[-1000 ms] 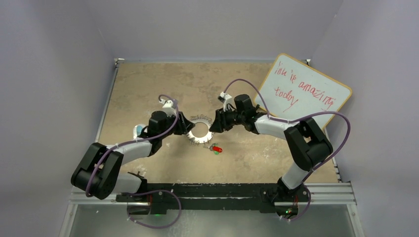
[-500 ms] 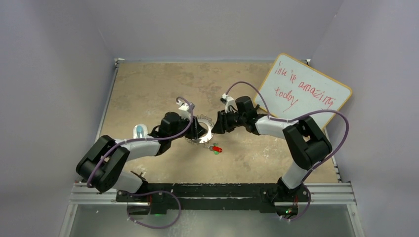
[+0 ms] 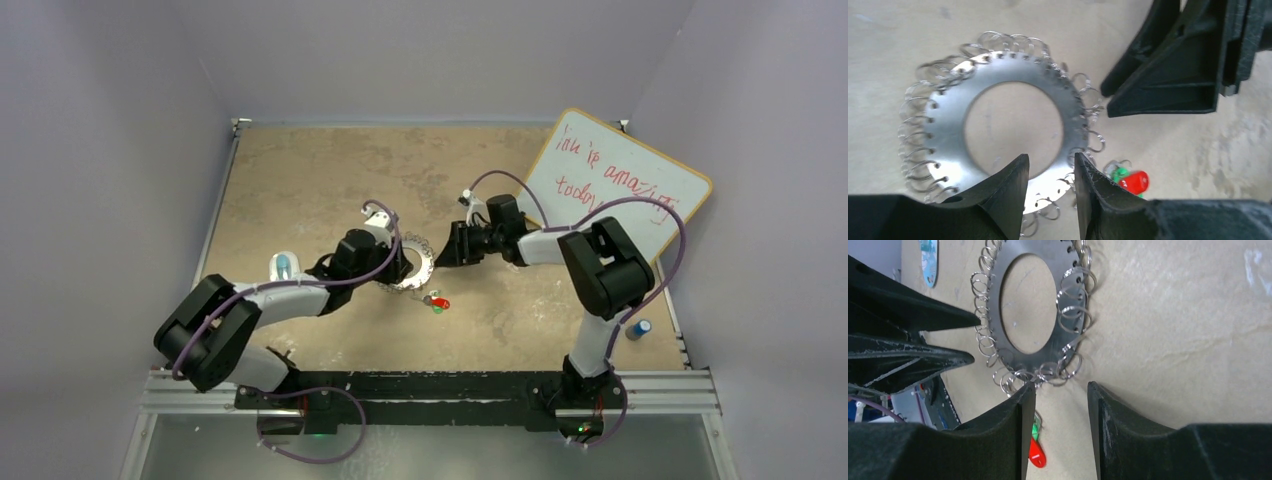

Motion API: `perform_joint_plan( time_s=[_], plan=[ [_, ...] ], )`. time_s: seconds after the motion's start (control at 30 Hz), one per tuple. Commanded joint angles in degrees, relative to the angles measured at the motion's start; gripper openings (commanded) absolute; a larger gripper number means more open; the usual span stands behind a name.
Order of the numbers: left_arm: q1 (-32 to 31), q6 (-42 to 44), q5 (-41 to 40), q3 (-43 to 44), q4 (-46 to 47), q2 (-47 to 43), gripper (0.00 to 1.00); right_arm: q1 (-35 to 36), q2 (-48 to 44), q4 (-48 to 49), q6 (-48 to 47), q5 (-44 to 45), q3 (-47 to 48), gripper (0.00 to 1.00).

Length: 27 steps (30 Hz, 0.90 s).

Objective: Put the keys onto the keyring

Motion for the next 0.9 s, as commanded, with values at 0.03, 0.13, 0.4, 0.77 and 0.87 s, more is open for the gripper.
perform_joint_plan(
  time_s=[0.03,0.13,0.4,0.77,0.87],
  plan=[
    [-0.07,0.53,-18.23,1.84,-8.41,-5.86,0.39,0.21,3.9,2.97,1.38,-1.67,3.72,0.45],
    [0.01,-0.92,-24.53,0.86,-10.5,-8.05,0.42,0.25,5.54,2.89,1.35,-1.02,4.91,0.4],
    [4.72,-4.3,-21.76,0.09,-11.21,-7.51,0.55,0.66,4.17,2.41,0.55,-4.26,1.77,0.0],
    [12.56,-7.38,-2.72,-3.19,-2.11,-3.72,0.56,1.06,-3.43,-1.31,-2.28,-5.13,-3.32,0.36],
    [12.65,-7.8,-0.95,-3.15,-0.89,-2.34,0.53,0.39,-4.34,-1.14,-1.95,-3.89,-2.53,0.45]
  ],
)
